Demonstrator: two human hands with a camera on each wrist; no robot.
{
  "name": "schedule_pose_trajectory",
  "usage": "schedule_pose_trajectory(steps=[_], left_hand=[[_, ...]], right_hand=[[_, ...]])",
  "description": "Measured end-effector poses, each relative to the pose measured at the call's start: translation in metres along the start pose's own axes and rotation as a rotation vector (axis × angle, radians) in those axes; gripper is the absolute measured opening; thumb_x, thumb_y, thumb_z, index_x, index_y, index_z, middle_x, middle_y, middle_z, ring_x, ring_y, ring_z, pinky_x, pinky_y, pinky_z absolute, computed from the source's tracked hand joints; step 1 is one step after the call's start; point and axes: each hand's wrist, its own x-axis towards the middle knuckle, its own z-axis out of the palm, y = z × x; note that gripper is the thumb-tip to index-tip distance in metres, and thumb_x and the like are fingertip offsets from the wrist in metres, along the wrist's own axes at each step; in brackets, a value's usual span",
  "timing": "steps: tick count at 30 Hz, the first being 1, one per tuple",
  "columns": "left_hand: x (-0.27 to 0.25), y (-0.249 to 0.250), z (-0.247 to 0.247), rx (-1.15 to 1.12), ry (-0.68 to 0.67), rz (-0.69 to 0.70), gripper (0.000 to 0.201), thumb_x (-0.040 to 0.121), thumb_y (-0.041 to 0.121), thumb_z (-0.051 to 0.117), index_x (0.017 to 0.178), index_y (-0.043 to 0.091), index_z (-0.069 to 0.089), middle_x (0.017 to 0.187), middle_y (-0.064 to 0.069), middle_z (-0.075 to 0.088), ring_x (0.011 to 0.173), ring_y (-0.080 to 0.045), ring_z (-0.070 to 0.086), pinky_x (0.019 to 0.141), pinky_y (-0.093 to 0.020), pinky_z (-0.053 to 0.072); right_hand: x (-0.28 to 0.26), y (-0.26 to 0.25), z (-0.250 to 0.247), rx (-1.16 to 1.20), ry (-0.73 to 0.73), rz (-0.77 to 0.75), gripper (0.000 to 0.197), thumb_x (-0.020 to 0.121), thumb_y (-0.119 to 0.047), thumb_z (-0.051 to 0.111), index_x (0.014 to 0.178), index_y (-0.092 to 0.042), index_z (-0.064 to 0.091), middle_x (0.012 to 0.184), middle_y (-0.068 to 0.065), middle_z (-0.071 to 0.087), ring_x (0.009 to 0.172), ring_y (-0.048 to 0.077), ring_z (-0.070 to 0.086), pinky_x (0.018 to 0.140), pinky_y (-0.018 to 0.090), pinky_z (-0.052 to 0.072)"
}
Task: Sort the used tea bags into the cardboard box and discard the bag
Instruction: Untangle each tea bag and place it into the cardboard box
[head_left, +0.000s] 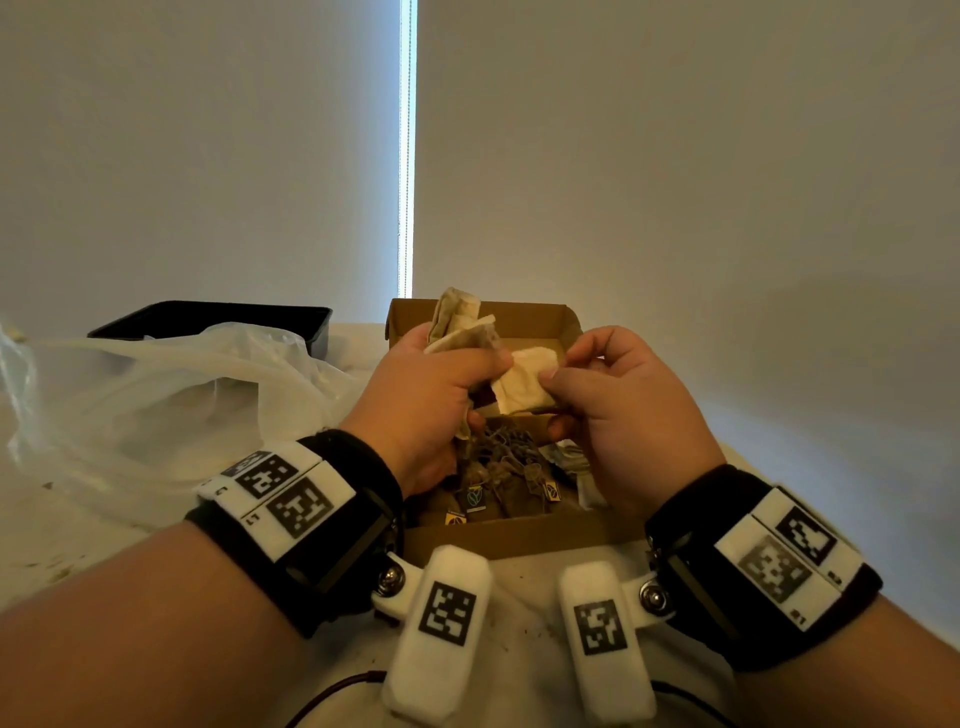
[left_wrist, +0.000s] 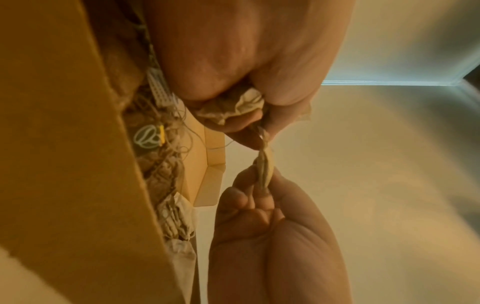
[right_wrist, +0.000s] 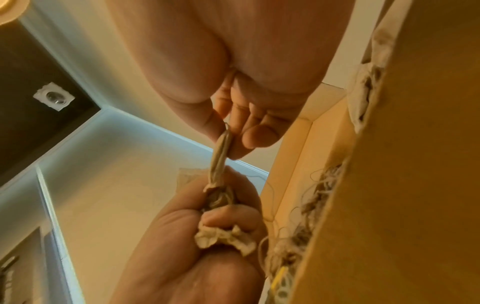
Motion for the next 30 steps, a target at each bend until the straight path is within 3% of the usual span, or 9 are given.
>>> schedule_pose_trajectory(steps=[4, 8, 13, 18, 25, 30], left_hand=[[0.002, 0.000, -0.002, 0.015, 0.004, 0.017, 0.024, 0.086, 0.003, 0.071, 0.100, 0.018, 0.059, 0.089, -0.008, 0.064, 0.071, -0.021, 0.063, 0.040, -0.021, 0.039], [0.000, 0.002, -0.001, 0.015, -0.012, 0.020, 0.022, 0.088, 0.004, 0.069, 0.101, 0.017, 0.058, 0.089, -0.008, 0.065, 0.070, -0.019, 0.063, 0.040, -0.020, 0.039], [-0.004, 0.004, -0.001, -0.044, 0.008, -0.024, 0.011, 0.092, 0.021, 0.067, 0.100, 0.020, 0.059, 0.087, -0.004, 0.065, 0.072, -0.016, 0.065, 0.038, -0.017, 0.038], [-0.001, 0.005, -0.005, -0.100, 0.086, -0.026, 0.009, 0.095, 0.021, 0.065, 0.102, 0.020, 0.060, 0.084, 0.000, 0.064, 0.074, -0.015, 0.069, 0.038, -0.017, 0.038], [-0.001, 0.003, -0.006, -0.047, 0.070, -0.016, 0.021, 0.092, 0.012, 0.067, 0.110, 0.019, 0.058, 0.101, -0.005, 0.065, 0.086, -0.018, 0.071, 0.040, -0.018, 0.040], [-0.004, 0.002, -0.003, 0.186, -0.101, -0.036, 0.033, 0.086, 0.013, 0.074, 0.115, 0.018, 0.061, 0.116, -0.013, 0.069, 0.093, -0.022, 0.069, 0.048, -0.020, 0.044]], right_hand=[[-0.002, -0.003, -0.003, -0.133, -0.062, -0.059, 0.030, 0.090, -0.002, 0.065, 0.073, -0.026, 0.071, 0.081, 0.004, 0.071, 0.063, 0.025, 0.060, 0.059, 0.037, 0.051], [-0.002, -0.004, -0.003, -0.119, -0.049, -0.049, 0.029, 0.091, -0.002, 0.064, 0.080, -0.024, 0.078, 0.085, 0.005, 0.076, 0.066, 0.019, 0.063, 0.059, 0.031, 0.052], [0.001, -0.004, -0.002, 0.110, 0.023, 0.032, 0.028, 0.091, 0.003, 0.059, 0.082, -0.016, 0.078, 0.081, 0.006, 0.075, 0.066, 0.023, 0.062, 0.052, 0.029, 0.049], [0.006, -0.008, -0.006, 0.320, 0.093, 0.107, 0.023, 0.093, 0.004, 0.054, 0.090, -0.007, 0.073, 0.086, 0.008, 0.075, 0.063, 0.016, 0.066, 0.050, 0.024, 0.049], [0.005, -0.014, -0.009, 0.490, 0.094, 0.150, 0.018, 0.093, -0.003, 0.054, 0.100, -0.001, 0.070, 0.076, 0.009, 0.070, 0.058, 0.014, 0.061, 0.049, 0.023, 0.044], [0.003, -0.022, -0.008, 0.627, 0.048, 0.145, 0.017, 0.091, -0.001, 0.054, 0.102, -0.004, 0.067, 0.080, 0.009, 0.068, 0.061, 0.013, 0.061, 0.049, 0.021, 0.045]])
